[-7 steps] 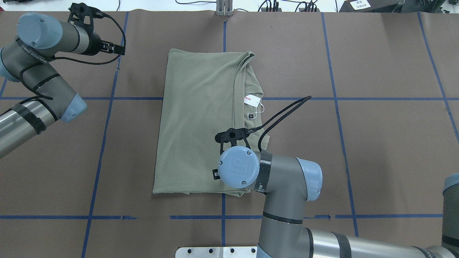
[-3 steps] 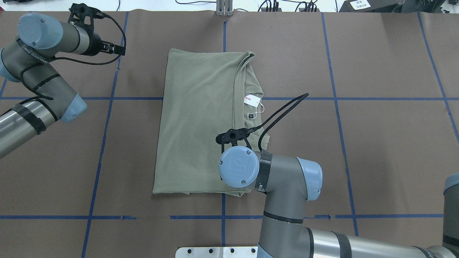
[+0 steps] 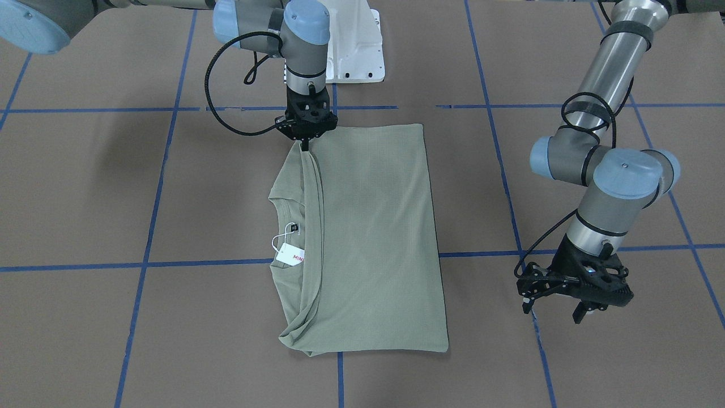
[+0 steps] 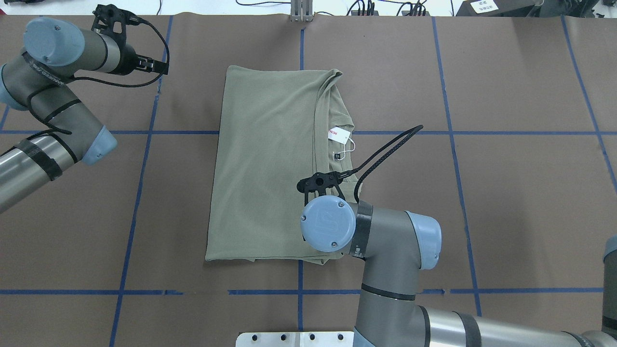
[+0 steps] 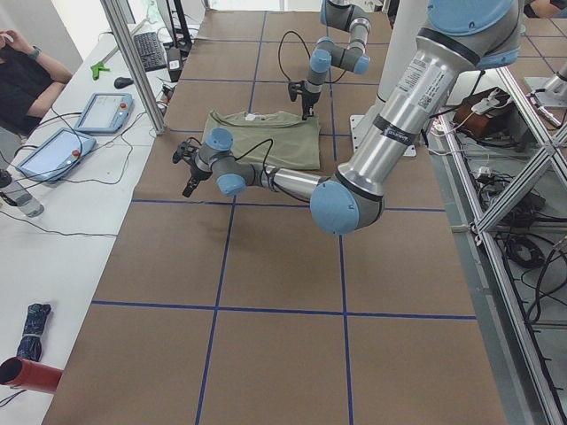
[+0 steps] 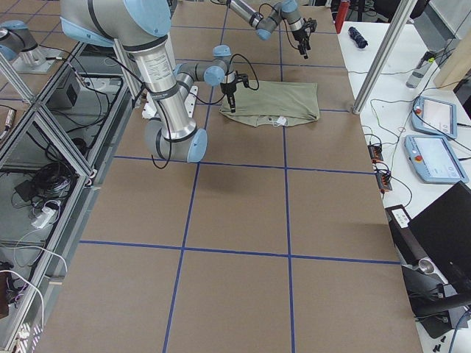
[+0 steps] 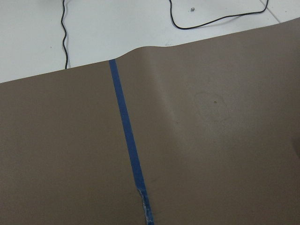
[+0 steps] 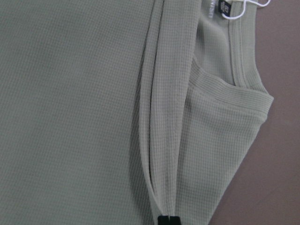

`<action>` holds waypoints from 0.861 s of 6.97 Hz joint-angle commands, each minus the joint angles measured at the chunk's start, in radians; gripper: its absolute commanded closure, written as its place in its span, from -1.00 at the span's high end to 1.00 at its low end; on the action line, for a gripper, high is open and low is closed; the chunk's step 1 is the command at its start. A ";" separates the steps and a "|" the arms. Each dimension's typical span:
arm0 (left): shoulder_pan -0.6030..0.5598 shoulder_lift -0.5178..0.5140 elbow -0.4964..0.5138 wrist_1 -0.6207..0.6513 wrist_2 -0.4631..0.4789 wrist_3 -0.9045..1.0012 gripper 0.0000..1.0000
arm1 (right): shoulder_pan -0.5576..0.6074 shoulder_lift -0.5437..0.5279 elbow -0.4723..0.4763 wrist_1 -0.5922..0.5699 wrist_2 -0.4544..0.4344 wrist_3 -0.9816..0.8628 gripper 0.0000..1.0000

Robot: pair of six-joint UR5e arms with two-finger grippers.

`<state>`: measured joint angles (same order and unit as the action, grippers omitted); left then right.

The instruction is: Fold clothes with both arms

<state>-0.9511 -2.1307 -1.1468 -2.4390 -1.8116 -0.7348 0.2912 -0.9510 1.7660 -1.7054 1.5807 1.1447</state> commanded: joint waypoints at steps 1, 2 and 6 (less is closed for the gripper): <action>0.000 0.000 0.001 0.000 0.000 0.000 1.00 | 0.005 -0.141 0.127 -0.002 -0.004 0.010 -1.00; 0.005 0.000 -0.001 -0.002 0.000 -0.002 1.00 | 0.003 -0.158 0.128 0.000 -0.008 0.032 -0.86; 0.008 0.002 -0.033 0.002 -0.023 -0.033 1.00 | 0.017 -0.143 0.150 0.045 -0.048 0.107 1.00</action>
<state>-0.9455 -2.1303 -1.1580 -2.4392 -1.8179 -0.7438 0.2831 -1.0970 1.8988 -1.6869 1.5345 1.2456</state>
